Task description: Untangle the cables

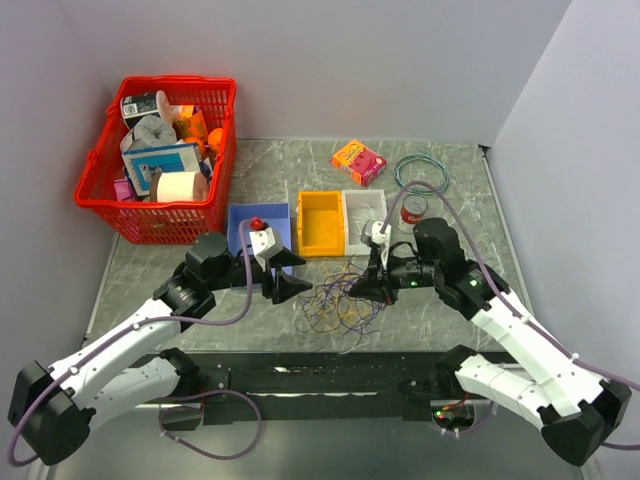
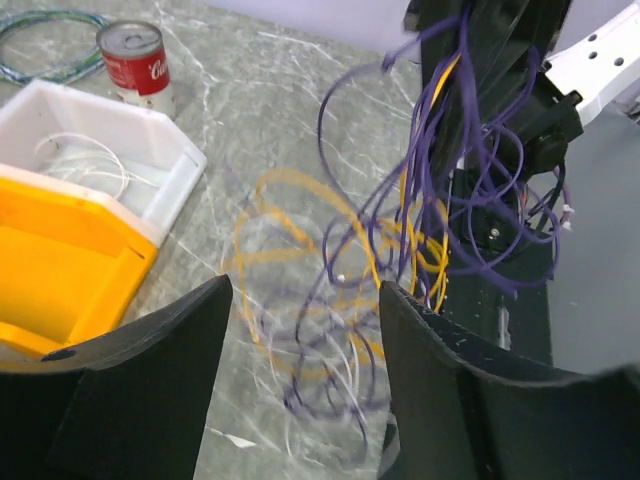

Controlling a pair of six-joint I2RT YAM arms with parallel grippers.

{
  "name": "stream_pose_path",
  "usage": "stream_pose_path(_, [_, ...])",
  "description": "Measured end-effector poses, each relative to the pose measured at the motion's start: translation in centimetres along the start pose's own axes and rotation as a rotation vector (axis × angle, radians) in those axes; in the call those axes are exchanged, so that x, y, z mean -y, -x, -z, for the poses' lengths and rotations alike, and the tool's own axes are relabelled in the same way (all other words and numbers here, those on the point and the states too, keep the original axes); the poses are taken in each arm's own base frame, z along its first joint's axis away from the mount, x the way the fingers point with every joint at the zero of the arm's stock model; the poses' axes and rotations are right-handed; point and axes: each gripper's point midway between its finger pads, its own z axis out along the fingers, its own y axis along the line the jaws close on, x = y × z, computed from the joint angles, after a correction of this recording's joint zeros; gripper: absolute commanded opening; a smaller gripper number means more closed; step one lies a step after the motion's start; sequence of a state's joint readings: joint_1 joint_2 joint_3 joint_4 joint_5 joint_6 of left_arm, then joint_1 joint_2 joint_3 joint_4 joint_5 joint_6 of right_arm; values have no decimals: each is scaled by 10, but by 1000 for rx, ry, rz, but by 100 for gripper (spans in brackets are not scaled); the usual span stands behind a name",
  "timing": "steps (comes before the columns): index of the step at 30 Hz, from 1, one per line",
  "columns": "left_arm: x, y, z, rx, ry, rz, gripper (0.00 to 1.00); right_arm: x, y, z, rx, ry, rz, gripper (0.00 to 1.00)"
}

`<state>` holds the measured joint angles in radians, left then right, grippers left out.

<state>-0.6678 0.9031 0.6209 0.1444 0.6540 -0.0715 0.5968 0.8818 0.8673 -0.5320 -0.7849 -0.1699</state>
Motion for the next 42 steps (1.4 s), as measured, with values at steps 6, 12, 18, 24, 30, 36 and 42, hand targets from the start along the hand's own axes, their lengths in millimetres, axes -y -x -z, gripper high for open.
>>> stream_pose_path(6, [9, -1, -10, 5, -71, -101, 60, -2, -6, -10, -20, 70, 26, 1])
stream_pose_path(12, [27, -1, -20, -5, -180, -143, 50, -13, 10, -5, 49, 112, 127, 0])
stream_pose_path(18, [37, 7, -24, 23, -232, -144, 44, -11, 7, -9, 35, 123, 134, 0])
stream_pose_path(24, [44, 16, -23, 29, -267, -152, 13, -9, 6, -11, 30, 119, 135, 0])
stream_pose_path(30, [40, 13, -26, 18, -235, -153, 4, -8, 8, -11, 34, 118, 139, 0])
stream_pose_path(36, [38, 10, -26, 6, -221, -151, 1, -6, 12, -12, 49, 106, 148, 2])
stream_pose_path(42, [26, 17, -27, 16, -153, -178, 1, 3, 10, -13, 43, 58, 131, 21])
